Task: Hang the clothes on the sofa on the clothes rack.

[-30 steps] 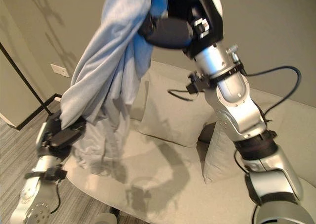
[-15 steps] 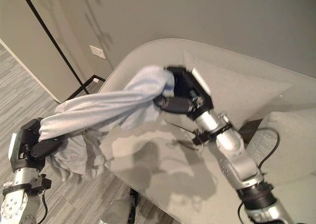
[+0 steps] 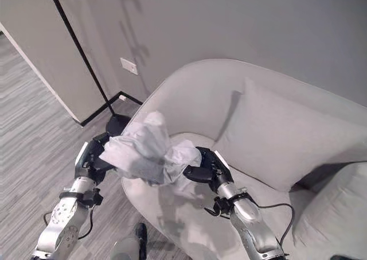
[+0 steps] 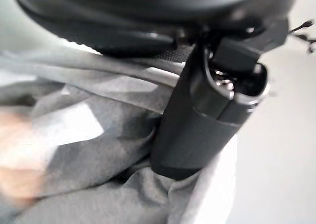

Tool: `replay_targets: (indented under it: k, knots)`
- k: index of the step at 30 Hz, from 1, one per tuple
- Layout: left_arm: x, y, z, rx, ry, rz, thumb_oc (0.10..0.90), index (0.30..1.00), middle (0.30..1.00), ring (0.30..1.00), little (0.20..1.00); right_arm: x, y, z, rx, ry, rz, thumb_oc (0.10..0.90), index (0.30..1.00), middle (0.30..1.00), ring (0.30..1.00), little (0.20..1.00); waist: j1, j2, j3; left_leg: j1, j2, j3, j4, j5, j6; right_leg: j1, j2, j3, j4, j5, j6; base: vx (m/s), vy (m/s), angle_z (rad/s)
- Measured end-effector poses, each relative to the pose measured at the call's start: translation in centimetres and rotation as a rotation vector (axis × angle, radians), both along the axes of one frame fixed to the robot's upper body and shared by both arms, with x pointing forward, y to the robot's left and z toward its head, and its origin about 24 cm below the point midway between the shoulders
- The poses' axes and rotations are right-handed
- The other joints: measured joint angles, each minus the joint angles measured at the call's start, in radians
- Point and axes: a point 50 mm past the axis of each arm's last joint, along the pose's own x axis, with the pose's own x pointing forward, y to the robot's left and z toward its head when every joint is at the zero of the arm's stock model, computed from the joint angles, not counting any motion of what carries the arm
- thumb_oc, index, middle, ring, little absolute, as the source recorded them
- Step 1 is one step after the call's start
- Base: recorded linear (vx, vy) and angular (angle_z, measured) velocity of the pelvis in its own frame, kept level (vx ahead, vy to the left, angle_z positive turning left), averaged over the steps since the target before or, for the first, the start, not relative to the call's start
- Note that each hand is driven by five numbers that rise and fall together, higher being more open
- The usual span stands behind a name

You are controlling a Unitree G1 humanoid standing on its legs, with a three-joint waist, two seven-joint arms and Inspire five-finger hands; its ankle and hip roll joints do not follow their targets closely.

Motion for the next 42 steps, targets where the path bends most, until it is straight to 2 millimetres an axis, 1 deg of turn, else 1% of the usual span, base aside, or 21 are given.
replay_targets:
  k: [2, 4, 5, 7, 9, 10, 12, 13, 17, 21, 23, 24, 25, 27, 29, 31, 35, 37, 40, 41, 42]
  knots:
    - [-0.2, 0.8, 0.2, 0.024, -0.004, 0.011, 0.4, 0.3, 0.3, 0.3, 0.3, 0.5, 1.6, 0.5, 0.015, -0.022, 0.059, 0.4, 0.3, 0.3, 0.3, 0.3, -0.006, -0.017, 0.004, 0.0, -0.028, 0.016, -0.052, 0.007, -0.061, -0.024, -0.046, 0.002, 0.036, 0.058, 0.006, 0.08, 0.487, 0.43]
    - [0.0, 1.6, 0.9, 0.077, -0.036, 0.041, 0.4, 0.3, 0.3, 0.3, 0.3, -0.2, 3.1, -0.3, 0.058, 0.013, 0.092, 0.4, 0.3, 0.3, 0.3, 0.3, -0.018, -0.04, -0.002, 0.03, -0.058, -0.004, -0.18, -0.051, -0.148, -0.038, -0.018, 0.041, 0.135, 0.029, -0.043, 0.09, 0.406, 1.17]
    - [0.0, 3.2, 1.7, 0.107, -0.06, 0.093, 0.4, 0.3, 0.3, 0.3, 0.3, -0.6, 4.1, 0.2, 0.087, -0.009, 0.138, 0.4, 0.3, 0.3, 0.3, 0.3, -0.023, -0.074, 0.009, -0.064, -0.06, 0.011, 0.213, -0.126, -0.019, -0.04, -0.006, 0.121, 0.222, -0.097, -0.008, 0.06, 0.249, 0.76]
    - [-1.2, 4.8, 0.7, 0.104, -0.015, 0.171, 0.4, 0.3, 0.3, 0.3, 0.3, -1.4, 4.2, 0.0, 0.091, 0.001, 0.168, 0.4, 0.3, 0.3, 0.3, 0.3, -0.003, -0.03, -0.008, -0.015, -0.05, -0.037, 0.33, -0.268, 0.021, -0.042, 0.003, 0.163, 0.313, -0.138, 0.023, 0.05, 0.263, 0.27]
    - [-2.4, 5.5, -0.8, 0.104, 0.057, 0.215, 0.4, 0.3, 0.3, 0.3, 0.3, -2.6, 3.6, -1.5, 0.089, 0.068, 0.14, 0.4, 0.3, 0.3, 0.3, 0.3, -0.013, -0.014, -0.016, 0.007, -0.067, -0.09, 0.176, -0.222, -0.003, -0.128, 0.046, 0.191, 0.397, -0.187, 0.018, 0.02, 0.181, 0.74]
    - [-2.8, 5.8, -1.1, 0.12, 0.079, 0.217, 0.4, 0.3, 0.3, 0.3, 0.3, -2.7, 3.2, -2.3, 0.077, 0.105, 0.126, 0.4, 0.3, 0.3, 0.3, 0.3, -0.025, -0.034, -0.018, 0.041, -0.075, -0.111, 0.003, -0.201, -0.039, -0.217, 0.167, 0.185, 0.345, -0.203, -0.002, -0.07, 0.103, 1.06]
    - [-2.7, 6.1, -1.0, 0.174, 0.093, 0.18, 0.4, 0.3, 0.3, 0.3, 0.3, -2.5, 2.4, -2.6, 0.056, 0.113, 0.101, 0.4, 0.3, 0.3, 0.3, 0.3, -0.04, -0.056, 0.005, 0.049, -0.054, -0.123, 0.186, -0.222, 0.001, -0.319, 0.225, 0.245, 0.343, -0.229, 0.045, -0.06, 0.054, 0.73]
    - [-2.7, 5.6, -1.8, 0.194, 0.124, 0.156, 0.4, 0.3, 0.3, 0.3, 0.3, -2.4, 1.8, -2.9, 0.038, 0.125, 0.086, 0.4, 0.3, 0.3, 0.3, 0.3, -0.038, -0.051, 0.025, 0.186, -0.062, -0.193, 0.021, -0.192, -0.014, -0.363, 0.256, 0.307, 0.347, -0.243, 0.021, 0.05, 0.017, 0.27]
    - [-2.5, 2.7, -3.6, 0.161, 0.194, 0.047, 0.4, 0.3, 0.3, 0.3, 0.3, -3.2, 0.2, -3.6, 0.037, 0.156, -0.009, 0.4, 0.3, 0.3, 0.3, 0.3, -0.091, -0.071, 0.029, 0.234, -0.134, -0.263, -0.143, -0.077, -0.011, -0.383, 0.361, 0.325, 0.225, -0.241, 0.004, 0.11, -0.021, 0.96]
    - [-5.0, 1.1, -4.6, 0.114, 0.244, -0.036, 0.4, 0.3, 0.3, 0.3, 0.3, -3.0, -0.2, -3.7, 0.034, 0.16, -0.043, 0.4, 0.3, 0.3, 0.3, 0.3, -0.101, -0.05, -0.016, 0.293, -0.161, -0.188, -0.228, -0.071, -0.097, -0.292, 0.448, 0.309, 0.152, -0.258, -0.12, 0.2, -0.051, 0.64]
    - [-5.3, 0.9, -4.4, 0.102, 0.234, -0.053, 0.4, 0.3, 0.3, 0.3, 0.3, -2.8, -0.5, -3.3, 0.044, 0.141, -0.053, 0.4, 0.3, 0.3, 0.3, 0.3, -0.111, -0.026, -0.037, 0.265, -0.168, -0.128, -0.156, -0.085, 0.024, -0.252, 0.462, 0.33, 0.125, -0.251, -0.143, 0.02, 0.004, 0.35]
    - [-5.4, 0.9, -4.4, 0.093, 0.239, -0.039, 0.4, 0.3, 0.3, 0.3, 0.3, -2.4, -0.3, -3.3, 0.041, 0.142, -0.045, 0.4, 0.3, 0.3, 0.3, 0.3, -0.101, -0.007, -0.043, 0.27, -0.166, -0.106, -0.161, -0.091, 0.017, -0.257, 0.473, 0.343, 0.152, -0.256, -0.163, -0.07, 0.048, -0.37]
    - [-5.4, 1.0, -4.5, 0.091, 0.244, -0.032, 0.4, 0.3, 0.3, 0.3, 0.3, -2.2, -0.2, -3.1, 0.045, 0.132, -0.035, 0.4, 0.3, 0.3, 0.3, 0.3, -0.075, 0.027, -0.051, 0.269, -0.152, -0.09, -0.129, -0.1, -0.021, -0.264, 0.498, 0.354, 0.156, -0.267, -0.2, -0.07, 0.048, -0.57]
    - [-5.1, 1.6, -4.2, 0.118, 0.237, -0.037, 0.4, 0.3, 0.3, 0.3, 0.3, -2.4, -0.1, -3.3, 0.047, 0.142, -0.031, 0.4, 0.3, 0.3, 0.3, 0.3, -0.063, -0.024, -0.055, 0.115, -0.159, -0.067, 0.223, -0.134, -0.115, -0.206, 0.482, 0.412, 0.046, -0.213, -0.277, -0.03, 0.059, -0.44]
    - [-5.2, 1.6, -4.4, 0.116, 0.245, -0.034, 0.4, 0.3, 0.3, 0.3, 0.3, -2.4, -0.3, -3.6, 0.038, 0.156, -0.04, 0.4, 0.3, 0.3, 0.3, 0.3, -0.053, -0.019, -0.065, 0.062, -0.124, -0.104, 0.353, -0.165, -0.142, -0.166, 0.5, 0.436, -0.003, -0.209, -0.285, 0.05, 0.062, -0.35]
    - [-4.8, 1.4, -4.2, 0.105, 0.229, -0.029, 0.4, 0.3, 0.3, 0.3, 0.3, -2.5, -0.5, -3.8, 0.033, 0.163, -0.048, 0.4, 0.3, 0.3, 0.3, 0.3, -0.063, -0.028, -0.074, 0.026, 0.013, -0.135, 0.38, -0.191, -0.175, -0.139, 0.515, 0.451, -0.047, -0.198, -0.283, 0.11, 0.159, -0.33]
    - [-3.7, 0.3, -3.8, 0.086, 0.197, -0.065, 0.4, 0.3, 0.3, 0.3, 0.3, -2.0, -0.9, -3.4, 0.021, 0.142, -0.057, 0.4, 0.3, 0.3, 0.3, 0.3, -0.078, -0.035, -0.075, 0.073, 0.163, -0.143, 0.024, -0.132, -0.158, -0.14, 0.492, 0.539, -0.069, -0.18, -0.226, 0.13, 0.308, -0.46]
    - [-2.7, -0.6, -3.6, 0.093, 0.179, -0.103, 0.4, 0.3, 0.3, 0.3, 0.3, -1.8, -1.1, -3.5, 0.012, 0.147, -0.067, 0.4, 0.3, 0.3, 0.3, 0.3, -0.081, -0.015, -0.076, 0.075, 0.22, -0.266, -0.176, -0.067, -0.187, -0.127, 0.493, 0.553, -0.095, -0.17, -0.184, 0.27, 0.58, -0.37]
    - [-2.7, -1.5, -4.2, 0.064, 0.2, -0.108, 0.4, 0.3, 0.3, 0.3, 0.3, -2.7, -2.8, -4.3, -0.002, 0.184, -0.131, 0.4, 0.3, 0.3, 0.3, 0.3, -0.079, 0.045, -0.061, 0.034, 0.358, -0.332, -0.208, 0.001, -0.22, -0.11, 0.46, 0.621, -0.043, -0.223, -0.089, 0.24, 0.542, -0.53]
    - [-2.8, -1.4, -4.4, 0.066, 0.209, -0.103, 0.4, 0.3, 0.3, 0.3, 0.3, -2.7, -3.1, -4.4, -0.017, 0.19, -0.134, 0.4, 0.3, 0.3, 0.3, 0.3, -0.079, 0.059, -0.065, 0.035, 0.354, -0.33, -0.188, -0.006, -0.21, -0.109, 0.44, 0.63, -0.037, -0.227, -0.075, 0.28, 0.758, -0.8]
    - [-2.9, -1.6, -4.5, 0.053, 0.214, -0.096, 0.4, 0.3, 0.3, 0.3, 0.3, -2.8, -3.9, -4.1, -0.053, 0.185, -0.128, 0.4, 0.3, 0.3, 0.3, 0.3, -0.089, 0.093, -0.066, 0.034, 0.34, -0.297, -0.143, -0.057, -0.132, -0.089, 0.396, 0.641, -0.048, -0.221, -0.035, 0.25, 0.763, -0.47]
